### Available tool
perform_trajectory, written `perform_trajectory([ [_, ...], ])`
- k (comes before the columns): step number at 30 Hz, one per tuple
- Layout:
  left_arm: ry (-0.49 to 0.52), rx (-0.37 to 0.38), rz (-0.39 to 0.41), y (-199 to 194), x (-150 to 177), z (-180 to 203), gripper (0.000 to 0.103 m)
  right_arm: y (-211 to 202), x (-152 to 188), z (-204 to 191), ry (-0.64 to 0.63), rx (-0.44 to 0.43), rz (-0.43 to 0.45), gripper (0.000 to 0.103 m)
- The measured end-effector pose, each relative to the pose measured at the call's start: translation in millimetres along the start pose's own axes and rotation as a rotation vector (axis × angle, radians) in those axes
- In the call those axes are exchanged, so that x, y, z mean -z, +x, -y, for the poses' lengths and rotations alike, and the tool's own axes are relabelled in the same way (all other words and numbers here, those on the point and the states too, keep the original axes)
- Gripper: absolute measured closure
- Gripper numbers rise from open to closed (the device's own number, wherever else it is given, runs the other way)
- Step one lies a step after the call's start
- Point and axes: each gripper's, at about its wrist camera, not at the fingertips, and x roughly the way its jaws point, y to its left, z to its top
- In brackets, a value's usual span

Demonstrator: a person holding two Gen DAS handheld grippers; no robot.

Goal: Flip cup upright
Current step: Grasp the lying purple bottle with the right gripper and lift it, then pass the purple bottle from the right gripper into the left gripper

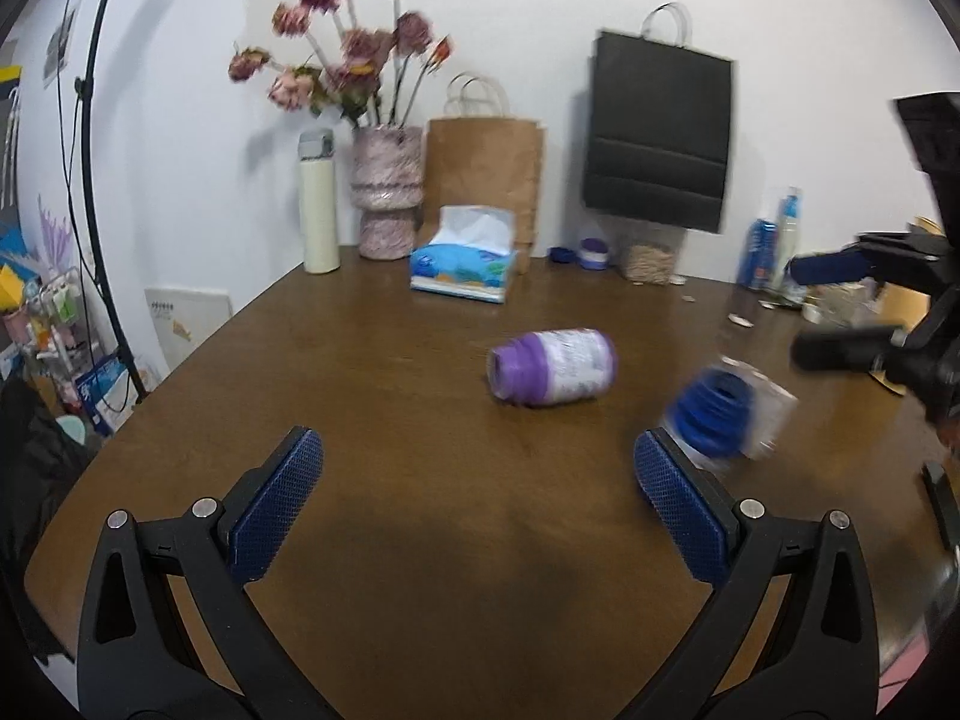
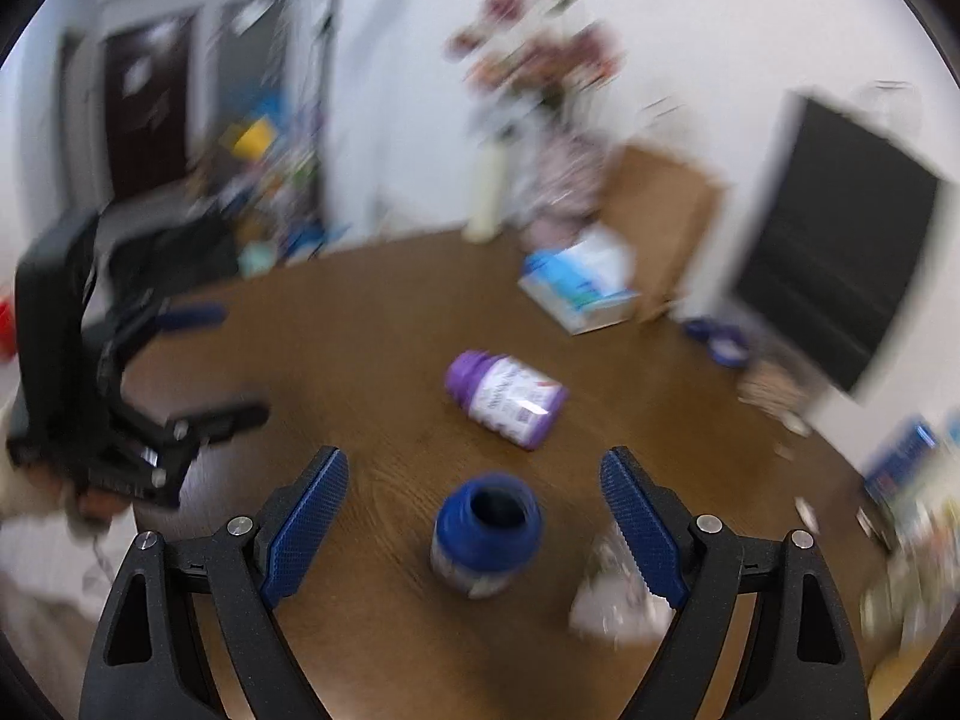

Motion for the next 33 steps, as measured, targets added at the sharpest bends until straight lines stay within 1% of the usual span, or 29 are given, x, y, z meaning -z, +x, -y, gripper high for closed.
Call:
perform_trajectory([
  [1, -0.011, -0.011, -0.015, 9, -3, -4, 0.000, 20, -11, 8, -0.019, -0.017, -0.036, 0.013],
  [3, -0.058, -0.009, -0.059, 34, -11, -18, 0.000, 58, -32, 18, -0.071, -0.017, -0.088, 0.013],
  [6, -0.143, -0.003, -0.122, 64, -16, -41, 0.000, 114, -49, 19, -0.166, -0.046, -0.197, 0.013],
  [9, -0.217, -0.003, -0.171, 85, -18, -59, 0.000, 160, -53, 11, -0.288, -0.052, -0.291, 0.013],
  [10, -0.234, 0.002, -0.180, 89, -17, -64, 0.000, 172, -54, 8, -0.316, -0.050, -0.315, 0.015],
  [11, -0.244, 0.003, -0.188, 93, -16, -67, 0.000, 187, -55, 7, -0.340, -0.065, -0.354, 0.016],
  [13, -0.260, 0.006, -0.209, 98, -12, -72, 0.000, 211, -55, 9, -0.363, -0.077, -0.433, 0.025],
  [14, -0.265, 0.006, -0.218, 100, -10, -74, 0.000, 222, -54, 11, -0.372, -0.061, -0.469, 0.026],
  [15, -0.268, 0.008, -0.223, 100, -8, -75, 0.000, 228, -55, 14, -0.365, -0.060, -0.479, 0.026],
  [16, -0.267, 0.012, -0.224, 100, -7, -76, 0.000, 232, -58, 20, -0.329, -0.074, -0.492, 0.027],
  [18, -0.258, 0.015, -0.226, 100, -6, -76, 0.000, 237, -65, 35, -0.201, -0.112, -0.514, 0.031],
  [20, -0.250, 0.021, -0.222, 99, -6, -74, 0.000, 241, -69, 44, -0.129, -0.127, -0.525, 0.031],
  [23, -0.247, 0.058, -0.212, 96, -8, -69, 0.000, 250, -73, 55, -0.022, -0.152, -0.573, 0.031],
  [24, -0.248, 0.067, -0.209, 93, -8, -66, 0.000, 255, -74, 55, 0.001, -0.150, -0.596, 0.031],
  [26, -0.244, 0.075, -0.197, 87, -9, -63, 0.000, 263, -73, 49, -0.002, -0.141, -0.627, 0.033],
  [29, -0.222, 0.069, -0.178, 74, -7, -63, 0.000, 265, -72, 41, 0.028, -0.146, -0.649, 0.034],
  [31, -0.222, 0.077, -0.173, 66, -5, -69, 0.000, 256, -76, 43, 0.088, -0.143, -0.608, 0.034],
  [32, -0.232, 0.090, -0.169, 63, -5, -72, 0.000, 246, -80, 46, 0.127, -0.143, -0.563, 0.034],
  [33, -0.244, 0.105, -0.164, 60, -6, -75, 0.000, 233, -83, 48, 0.174, -0.171, -0.507, 0.034],
])
